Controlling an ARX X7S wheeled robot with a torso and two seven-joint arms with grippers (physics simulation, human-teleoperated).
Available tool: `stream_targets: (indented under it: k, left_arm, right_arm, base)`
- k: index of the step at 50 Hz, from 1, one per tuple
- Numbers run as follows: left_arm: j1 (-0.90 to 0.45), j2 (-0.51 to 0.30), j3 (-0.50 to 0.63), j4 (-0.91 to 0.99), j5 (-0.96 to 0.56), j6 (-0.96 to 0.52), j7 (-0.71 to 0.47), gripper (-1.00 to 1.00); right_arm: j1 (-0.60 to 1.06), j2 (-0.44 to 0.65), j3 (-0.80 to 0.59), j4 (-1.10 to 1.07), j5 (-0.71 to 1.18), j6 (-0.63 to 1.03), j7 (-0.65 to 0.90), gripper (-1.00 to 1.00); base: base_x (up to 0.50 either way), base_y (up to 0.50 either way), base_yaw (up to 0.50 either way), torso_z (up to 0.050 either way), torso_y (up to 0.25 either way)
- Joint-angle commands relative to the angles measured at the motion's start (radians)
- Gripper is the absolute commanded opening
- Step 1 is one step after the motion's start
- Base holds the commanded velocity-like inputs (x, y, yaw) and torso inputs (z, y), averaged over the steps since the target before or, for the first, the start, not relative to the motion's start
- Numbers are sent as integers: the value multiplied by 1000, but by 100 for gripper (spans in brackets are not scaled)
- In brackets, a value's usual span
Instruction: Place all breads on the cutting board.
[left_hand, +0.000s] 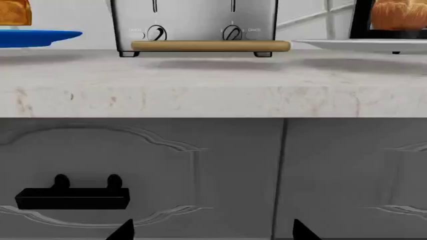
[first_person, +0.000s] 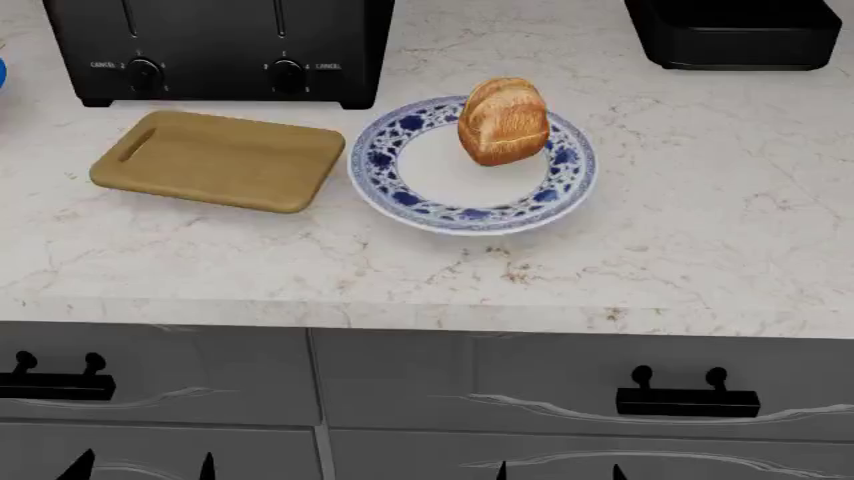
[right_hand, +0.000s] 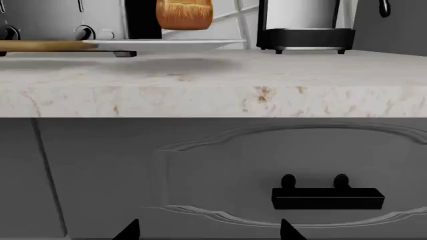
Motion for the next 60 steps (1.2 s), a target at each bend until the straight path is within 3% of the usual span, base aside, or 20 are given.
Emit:
stream_targets:
  k: [1,9,10,20,21,26,27,33,35,36,38,39,44,47,48,50,53,55,56,60]
  left_arm:
    - [0,-10,11,0,-10,0,-11,100]
    - [-2,-39,47,106,-31,-114,-32,100]
    - [-3,-40,51,49,-29,-57,-35,100]
    - [4,-64,61,116,-50,-111,-62,100]
    - [4,-62,64,38,-49,-32,-61,100]
    - [3,-71,76,108,-51,-102,-75,100]
    - [2,-69,79,34,-48,-29,-75,100]
    - [-1,-79,82,114,-64,-112,-87,100]
    - [-3,-75,89,4,-60,-13,-85,100]
    - [-1,-81,91,89,-67,-98,-88,100]
    - [0,-86,90,110,-79,-120,-86,100]
    - [-1,-82,91,38,-76,-48,-85,100]
    - [-3,-92,96,104,-83,-115,-98,100]
    - [-7,-87,103,-16,-72,4,-99,100]
    - [-4,-93,102,74,-78,-80,-107,100]
    - [-4,-88,106,-19,-85,11,-96,100]
    - [3,-99,106,109,-103,-96,-107,100]
    - [-3,-90,106,-5,-105,6,-100,100]
    - [-3,-98,105,84,-101,-77,-118,100]
    - [-2,-99,105,53,-103,-25,-125,100]
  right_arm:
    - [0,9,-13,0,9,0,13,100]
    - [-8,39,-48,-9,0,-23,61,100]
    - [-5,42,-51,-3,1,-26,63,100]
    - [-9,61,-70,-12,20,-15,86,100]
    - [-9,62,-71,-13,20,-15,89,100]
    - [-7,69,-82,-18,27,-7,96,100]
    - [-6,70,-84,-18,28,-7,98,100]
    - [0,76,-92,-3,38,-10,105,100]
    - [0,78,-96,2,38,-14,108,100]
    - [1,79,-99,4,38,-15,109,100]
    - [3,81,-100,7,40,-14,113,100]
    - [2,83,-101,4,42,-13,114,100]
    - [5,88,-110,8,45,-13,119,100]
    - [4,92,-113,6,49,-12,123,100]
    - [2,93,-114,5,50,-13,125,100]
    - [2,96,-117,5,53,-15,126,100]
    - [2,98,-118,5,61,-17,125,100]
    - [2,102,-124,3,60,-14,126,100]
    - [2,103,-127,3,60,-13,126,100]
    - [2,107,-134,-2,62,-7,131,100]
  base:
    - [0,0,0,0,0]
    - [0,0,0,0,0]
    - [0,0,0,0,0]
    - [0,0,0,0,0]
    - [0,0,0,0,0]
    - [0,0,0,0,0]
    - [0,0,0,0,0]
    - [-63,0,0,0,0]
    - [-211,0,0,0,0]
    - [-238,0,0,0,0]
    - [-242,0,0,0,0]
    - [-242,0,0,0,0]
    - [-245,0,0,0,0]
    - [-243,0,0,0,0]
    - [-242,0,0,0,0]
    - [-230,0,0,0,0]
    - [-31,0,0,0,0]
    - [0,0,0,0,0]
    - [0,0,0,0,0]
    - [0,0,0,4,0]
